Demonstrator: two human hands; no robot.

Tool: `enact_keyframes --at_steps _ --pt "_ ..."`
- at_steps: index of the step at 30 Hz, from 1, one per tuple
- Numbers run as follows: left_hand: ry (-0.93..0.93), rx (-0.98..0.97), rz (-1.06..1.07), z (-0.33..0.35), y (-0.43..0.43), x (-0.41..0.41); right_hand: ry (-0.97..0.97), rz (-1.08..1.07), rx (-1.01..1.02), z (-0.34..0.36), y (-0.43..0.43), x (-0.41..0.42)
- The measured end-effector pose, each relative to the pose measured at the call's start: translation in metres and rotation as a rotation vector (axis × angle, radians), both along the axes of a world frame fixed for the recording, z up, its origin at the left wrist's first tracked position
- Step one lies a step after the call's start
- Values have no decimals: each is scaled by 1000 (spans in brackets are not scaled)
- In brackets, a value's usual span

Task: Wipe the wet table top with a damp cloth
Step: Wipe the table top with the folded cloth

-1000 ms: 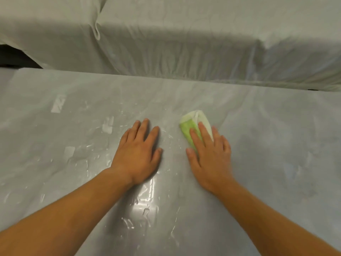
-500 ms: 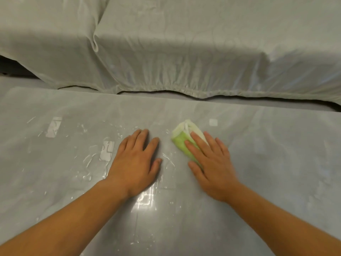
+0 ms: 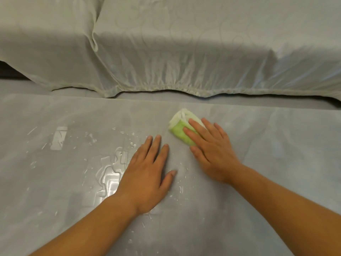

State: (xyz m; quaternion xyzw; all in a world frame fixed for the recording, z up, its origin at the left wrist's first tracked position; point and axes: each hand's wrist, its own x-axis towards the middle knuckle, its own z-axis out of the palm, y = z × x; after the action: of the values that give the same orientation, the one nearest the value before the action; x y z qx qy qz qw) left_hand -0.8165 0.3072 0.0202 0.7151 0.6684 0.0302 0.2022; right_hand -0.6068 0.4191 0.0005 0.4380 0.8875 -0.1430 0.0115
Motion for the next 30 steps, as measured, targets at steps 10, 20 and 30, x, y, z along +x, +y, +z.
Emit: enact_keyframes --at_steps 10,20,30 --pt "-44 39 43 -7 -13 -17 -13 57 -7 6 -49 -23" --pt "25 43 15 -4 -31 -31 17 -197 -16 5 -49 -39" --pt "73 35 64 -10 -82 -21 -15 -205 -31 2 -85 -11"
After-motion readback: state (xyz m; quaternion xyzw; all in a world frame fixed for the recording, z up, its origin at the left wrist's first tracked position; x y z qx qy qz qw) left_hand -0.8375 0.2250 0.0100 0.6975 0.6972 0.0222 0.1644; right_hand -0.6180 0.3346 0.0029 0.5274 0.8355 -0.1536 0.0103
